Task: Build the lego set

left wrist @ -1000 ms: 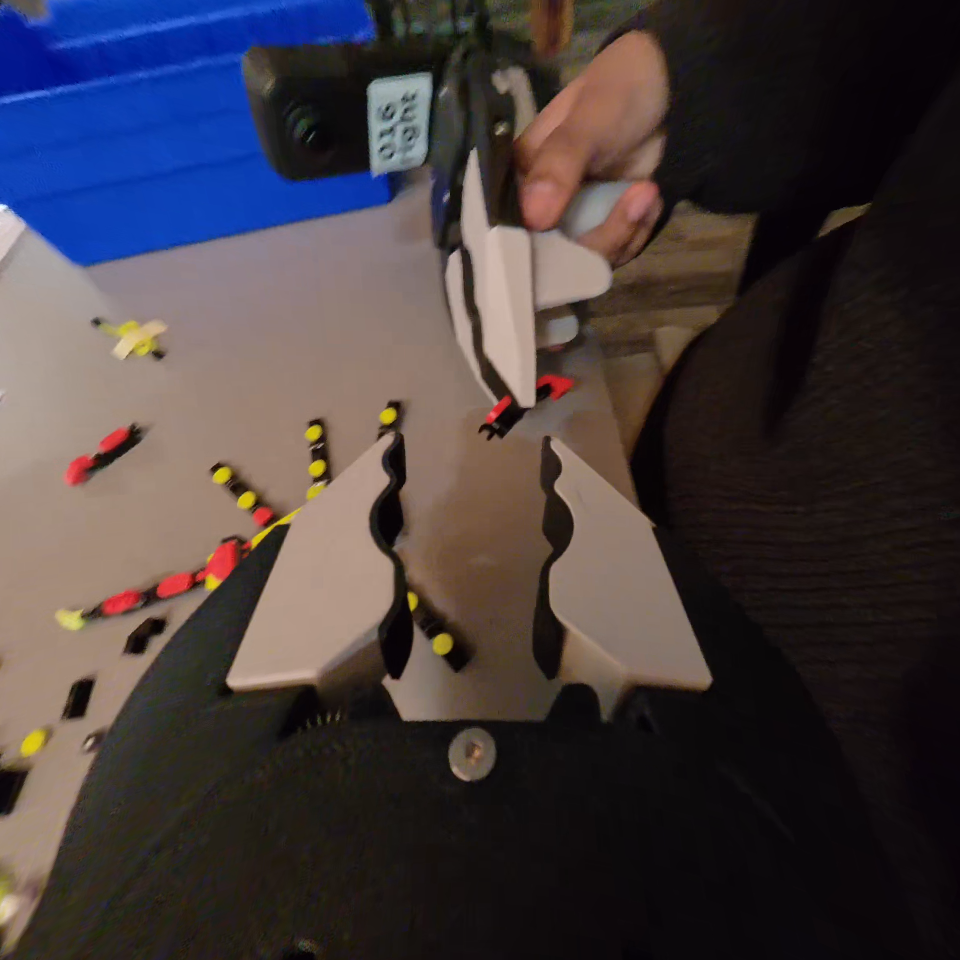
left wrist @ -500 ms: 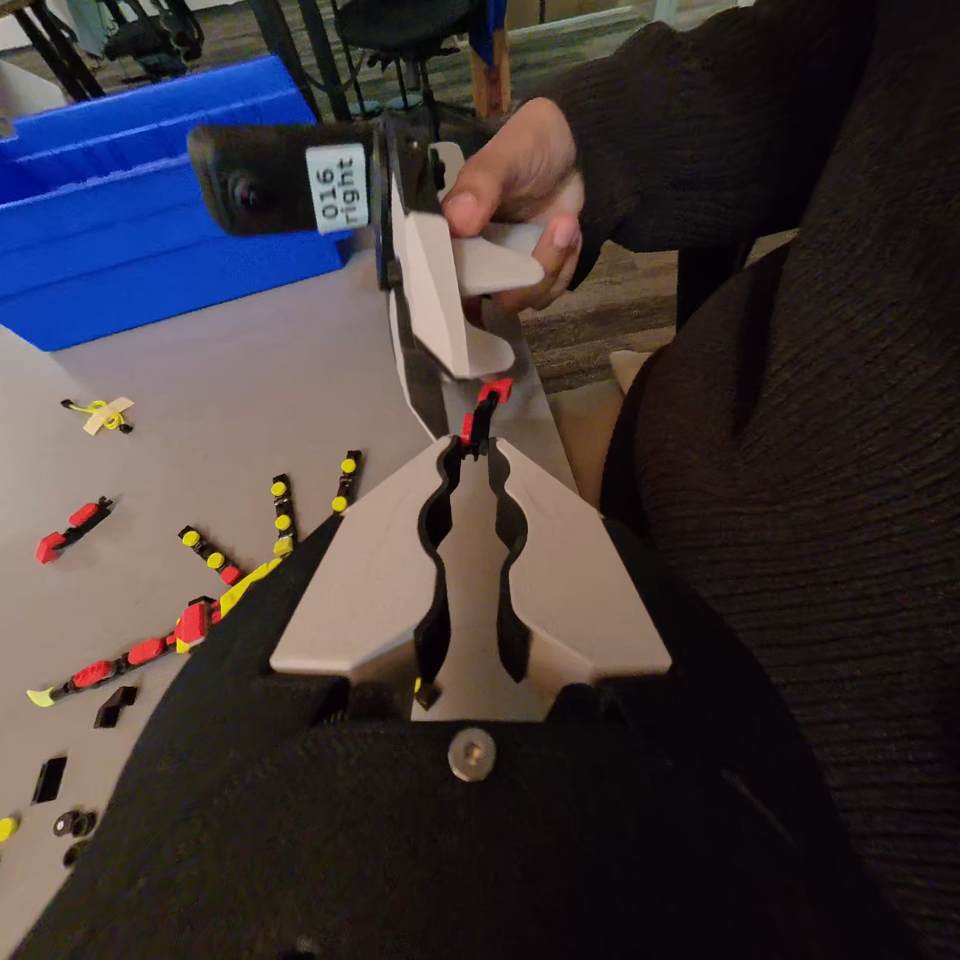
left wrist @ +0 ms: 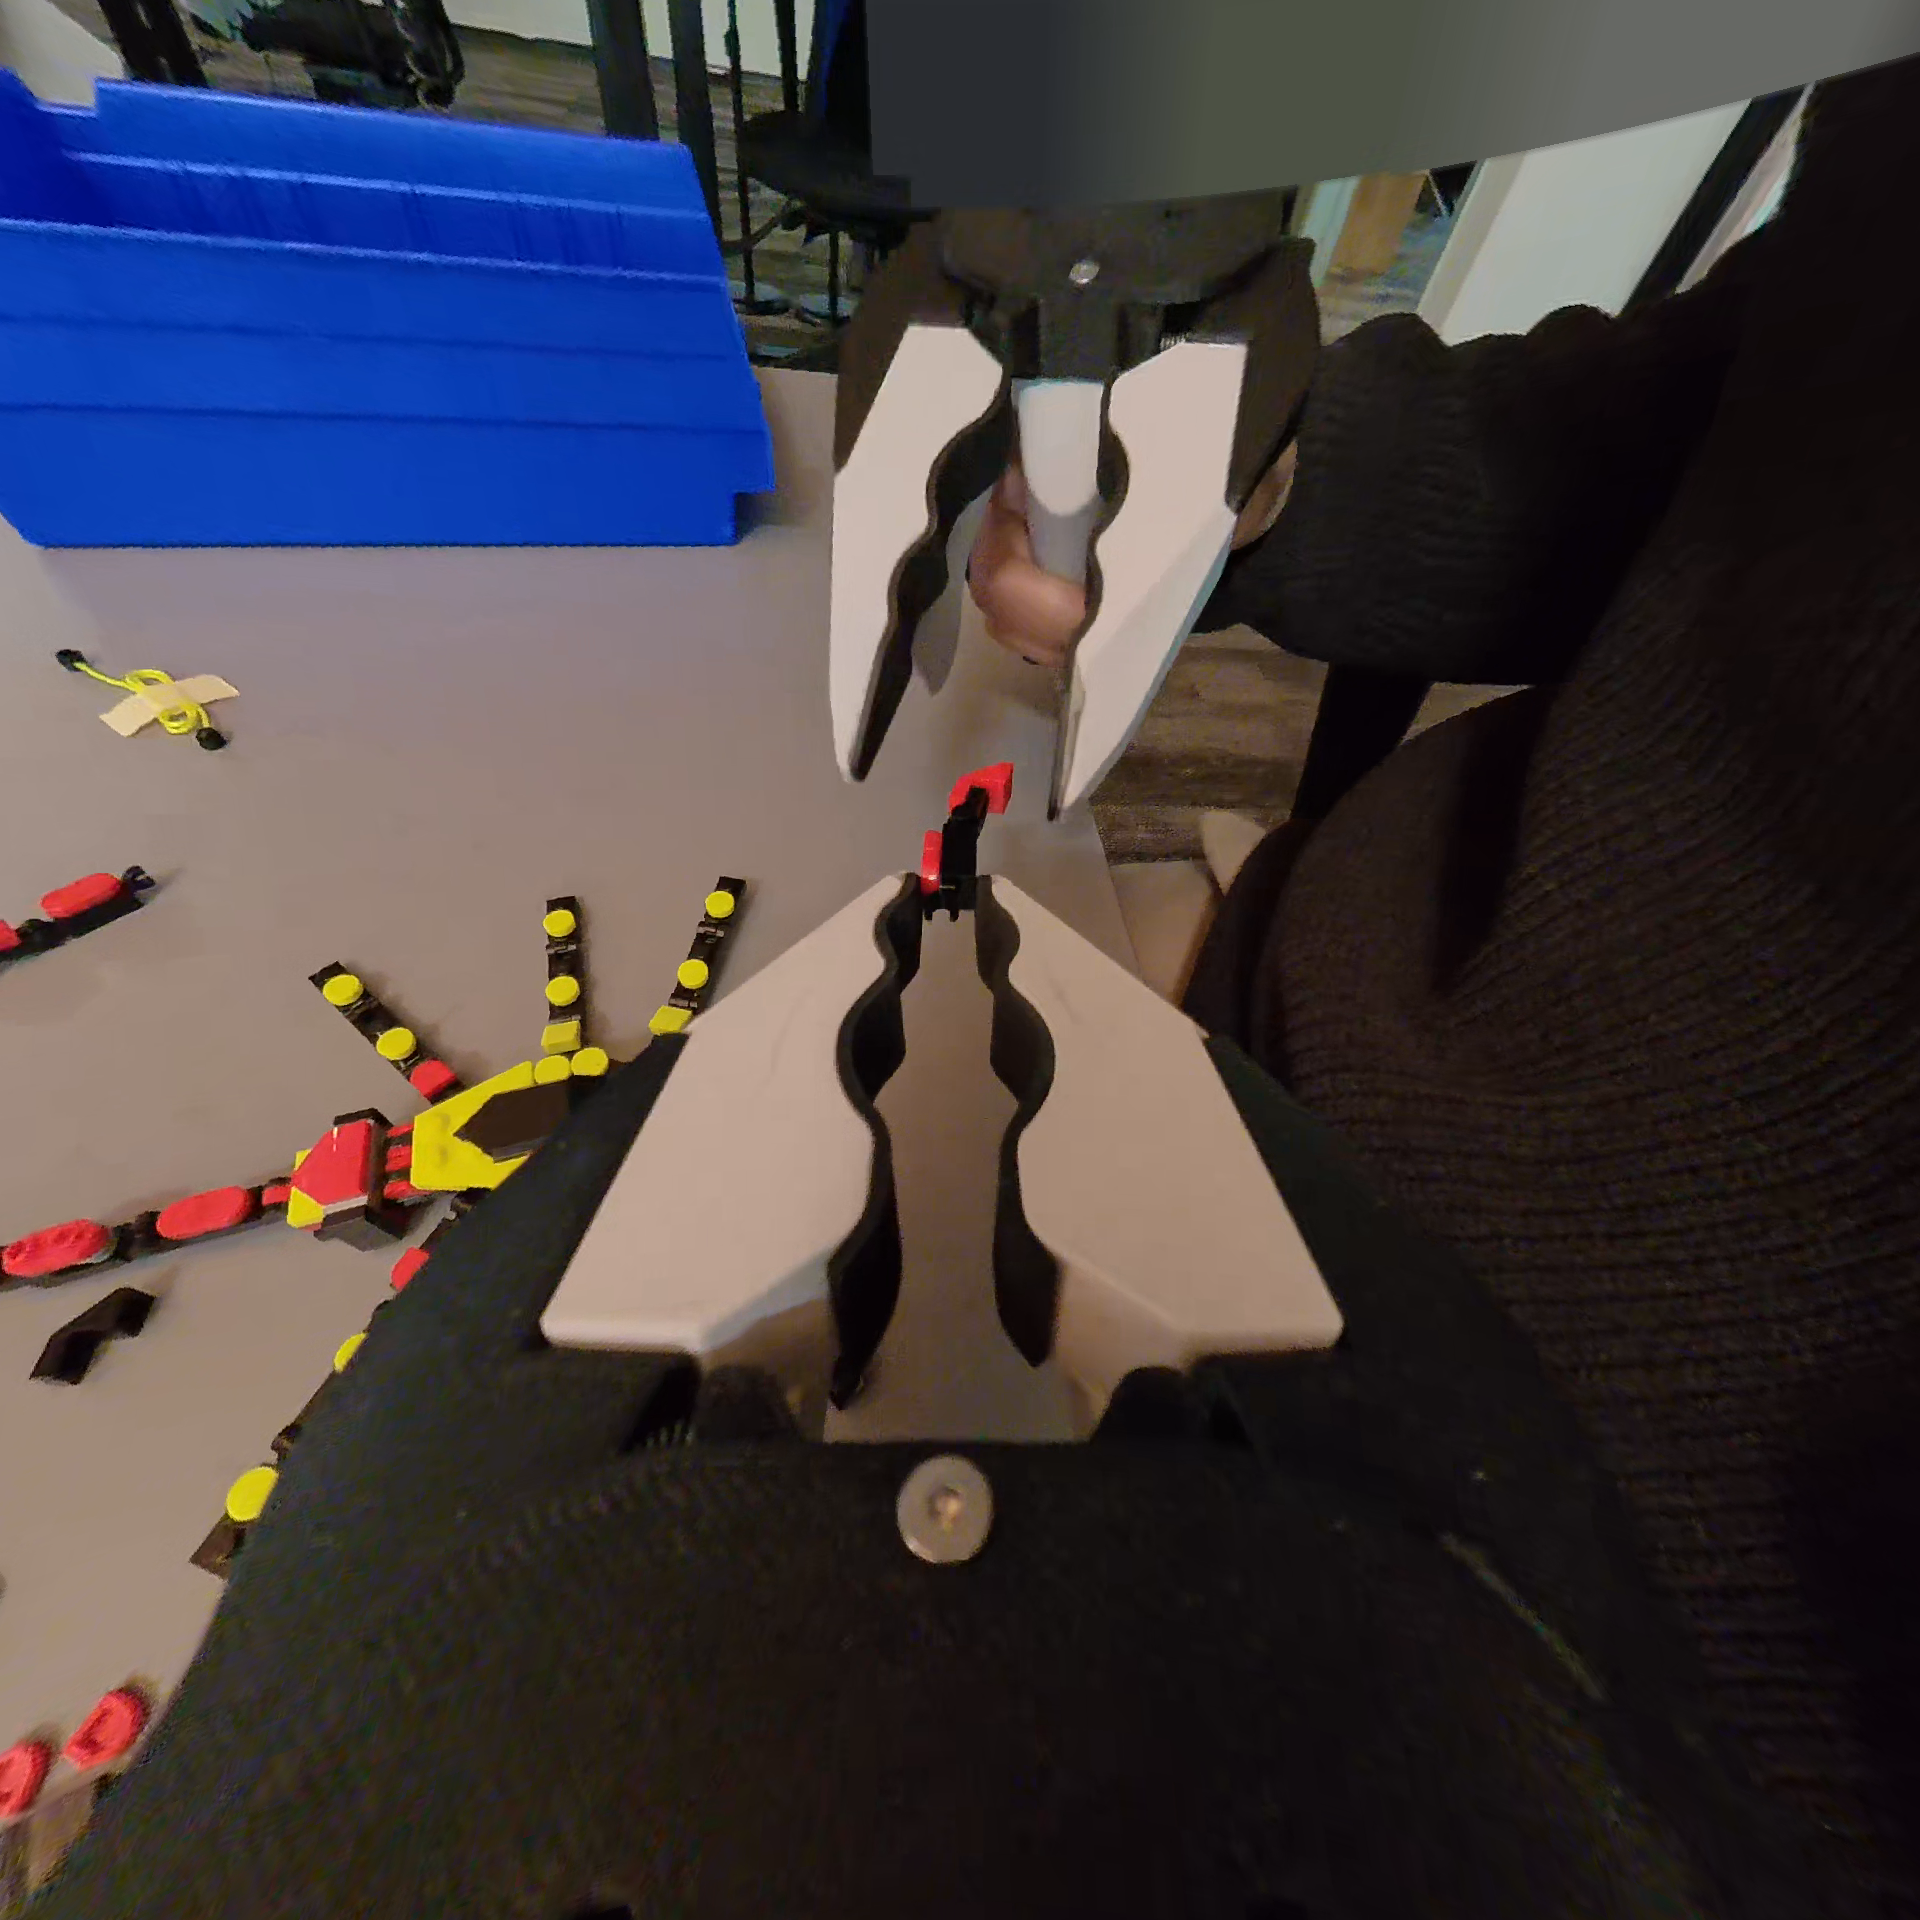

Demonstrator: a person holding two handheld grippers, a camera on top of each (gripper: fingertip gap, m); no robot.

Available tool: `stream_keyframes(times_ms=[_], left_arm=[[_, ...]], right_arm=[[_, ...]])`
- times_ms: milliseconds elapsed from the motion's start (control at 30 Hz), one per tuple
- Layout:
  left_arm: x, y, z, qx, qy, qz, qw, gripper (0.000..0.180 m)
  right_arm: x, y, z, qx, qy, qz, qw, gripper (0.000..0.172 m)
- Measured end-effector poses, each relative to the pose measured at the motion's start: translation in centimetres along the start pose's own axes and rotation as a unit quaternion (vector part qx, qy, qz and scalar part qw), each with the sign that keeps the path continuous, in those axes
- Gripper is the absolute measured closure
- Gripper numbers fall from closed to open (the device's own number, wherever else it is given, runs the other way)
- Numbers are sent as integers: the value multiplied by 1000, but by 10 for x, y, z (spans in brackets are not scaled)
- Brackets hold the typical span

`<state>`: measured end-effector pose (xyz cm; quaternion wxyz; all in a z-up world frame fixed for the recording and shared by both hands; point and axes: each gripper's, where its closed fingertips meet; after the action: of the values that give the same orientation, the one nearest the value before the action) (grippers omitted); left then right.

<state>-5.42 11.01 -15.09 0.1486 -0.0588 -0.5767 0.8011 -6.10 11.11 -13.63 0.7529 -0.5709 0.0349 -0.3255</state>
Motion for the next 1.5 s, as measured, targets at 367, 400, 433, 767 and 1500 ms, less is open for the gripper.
stream_keyframes(times_ms=[367,400,433,767,1500], left_arm=[[-9,-9,3,-30,29,2,999,174],[-10,-10,3,-33,32,3,999,174],[-10,-10,3,-34,32,3,999,174],[9,-7,3,-22,-23,16,999,141],[68,80,3,208,-158,-30,965,128]], right_arm=[[6,3,-6,5,-9,16,1000,154],[8,2,-6,4,-12,16,1000,155],[9,2,-6,4,-15,17,1000,156],[-3,-4,-2,-18,8,-33,999,163],[-68,53,-25,44,279,-59,957,164]])
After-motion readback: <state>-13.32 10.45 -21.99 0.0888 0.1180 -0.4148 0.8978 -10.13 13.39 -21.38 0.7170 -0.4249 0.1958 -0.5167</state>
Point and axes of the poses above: each gripper's, where its closed fingertips meet, z back along the fingers, y out of its underside, x = y × z across the jaws, and after that the axes turned 12 degrees about -z, right-handed
